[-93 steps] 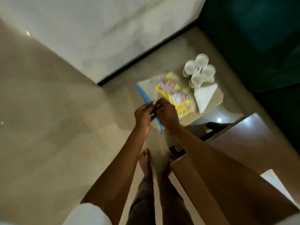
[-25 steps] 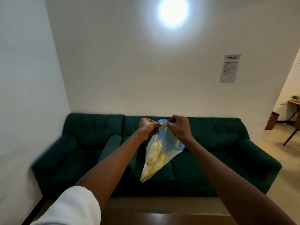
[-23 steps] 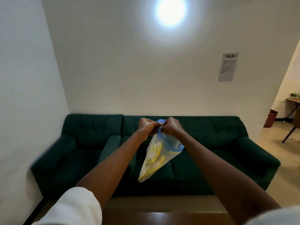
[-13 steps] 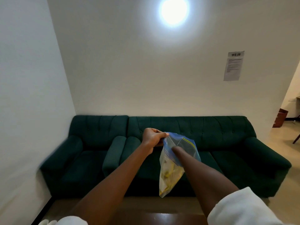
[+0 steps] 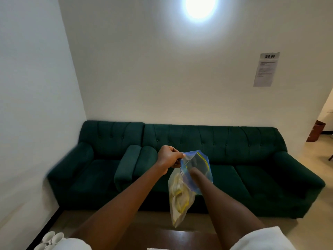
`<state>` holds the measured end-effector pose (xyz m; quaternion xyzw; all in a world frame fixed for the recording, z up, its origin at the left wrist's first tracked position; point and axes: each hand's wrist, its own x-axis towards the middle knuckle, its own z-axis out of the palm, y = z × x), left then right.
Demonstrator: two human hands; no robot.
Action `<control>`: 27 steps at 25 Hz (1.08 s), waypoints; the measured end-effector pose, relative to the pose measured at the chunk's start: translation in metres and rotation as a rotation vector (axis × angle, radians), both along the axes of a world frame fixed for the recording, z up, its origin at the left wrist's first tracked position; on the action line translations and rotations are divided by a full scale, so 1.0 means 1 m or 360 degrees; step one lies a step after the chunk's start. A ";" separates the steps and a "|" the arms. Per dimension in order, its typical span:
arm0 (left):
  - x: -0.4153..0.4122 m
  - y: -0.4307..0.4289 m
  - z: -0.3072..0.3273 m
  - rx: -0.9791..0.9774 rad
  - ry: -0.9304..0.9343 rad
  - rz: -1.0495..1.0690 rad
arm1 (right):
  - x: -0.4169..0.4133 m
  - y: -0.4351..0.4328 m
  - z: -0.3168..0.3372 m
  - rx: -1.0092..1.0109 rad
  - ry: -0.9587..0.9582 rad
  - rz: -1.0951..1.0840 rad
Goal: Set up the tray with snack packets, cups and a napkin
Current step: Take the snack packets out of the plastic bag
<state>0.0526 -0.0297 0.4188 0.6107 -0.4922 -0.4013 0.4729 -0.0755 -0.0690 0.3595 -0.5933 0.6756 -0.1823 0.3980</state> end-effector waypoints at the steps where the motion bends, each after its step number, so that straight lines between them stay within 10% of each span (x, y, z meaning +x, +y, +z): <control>1: -0.001 0.000 -0.005 0.0036 -0.0027 -0.0006 | 0.002 0.000 0.001 -0.0094 0.0198 0.0070; 20: 0.006 -0.026 -0.008 0.0130 -0.0060 0.0369 | -0.027 -0.023 0.079 -0.0431 0.0655 0.0306; 27: -0.009 -0.021 -0.033 0.0324 -0.0168 0.0146 | -0.041 -0.025 0.083 -0.0505 0.0264 0.0203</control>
